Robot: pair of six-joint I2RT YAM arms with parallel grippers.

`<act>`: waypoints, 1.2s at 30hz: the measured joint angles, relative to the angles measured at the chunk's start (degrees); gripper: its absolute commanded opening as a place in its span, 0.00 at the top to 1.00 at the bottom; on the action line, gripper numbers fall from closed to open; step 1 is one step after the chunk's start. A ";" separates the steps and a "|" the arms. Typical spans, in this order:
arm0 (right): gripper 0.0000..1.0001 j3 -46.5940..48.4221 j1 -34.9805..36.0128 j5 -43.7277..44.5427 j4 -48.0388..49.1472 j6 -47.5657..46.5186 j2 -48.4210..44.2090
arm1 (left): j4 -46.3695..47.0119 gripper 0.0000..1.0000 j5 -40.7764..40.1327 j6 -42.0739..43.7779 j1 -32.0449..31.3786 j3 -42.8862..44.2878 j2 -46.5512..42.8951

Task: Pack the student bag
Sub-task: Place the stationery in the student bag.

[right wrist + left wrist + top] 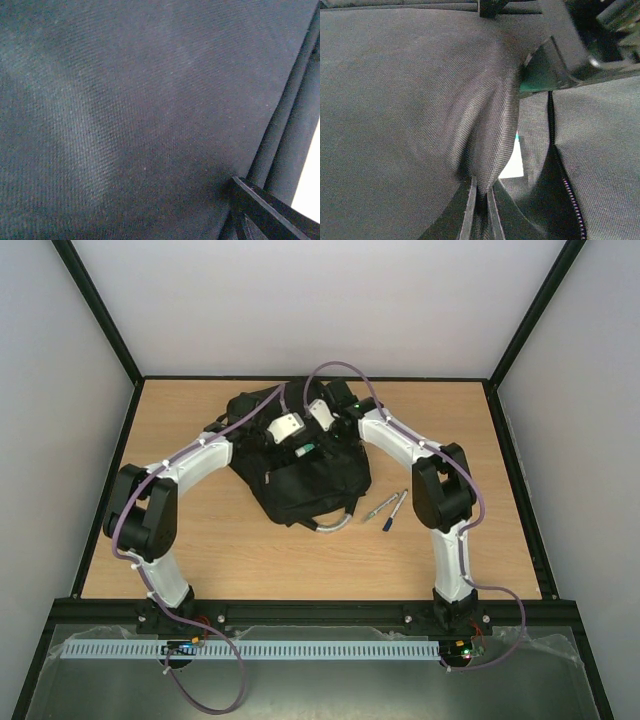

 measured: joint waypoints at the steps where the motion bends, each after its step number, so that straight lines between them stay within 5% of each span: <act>1: 0.23 0.20 0.35 1.44 0.46 1.20 0.24 | -0.02 0.97 0.15 -0.02 0.11 -0.02 -0.02; 12: 0.23 -2.51 4.09 6.23 2.16 10.21 -2.49 | -0.87 0.98 1.79 -0.22 1.11 -2.84 -4.00; 20: 0.23 -6.62 6.93 4.28 1.44 13.31 -9.03 | -4.48 0.98 4.68 -1.81 1.20 -8.72 -15.67; 31: 0.24 -10.45 6.51 -2.91 -1.33 9.64 -14.32 | -4.66 0.98 6.45 -1.81 1.25 -14.34 -17.55; 36: 0.34 -15.41 4.68 -10.21 -2.89 2.36 -24.39 | -4.74 0.98 7.28 -1.97 2.16 -14.69 -17.55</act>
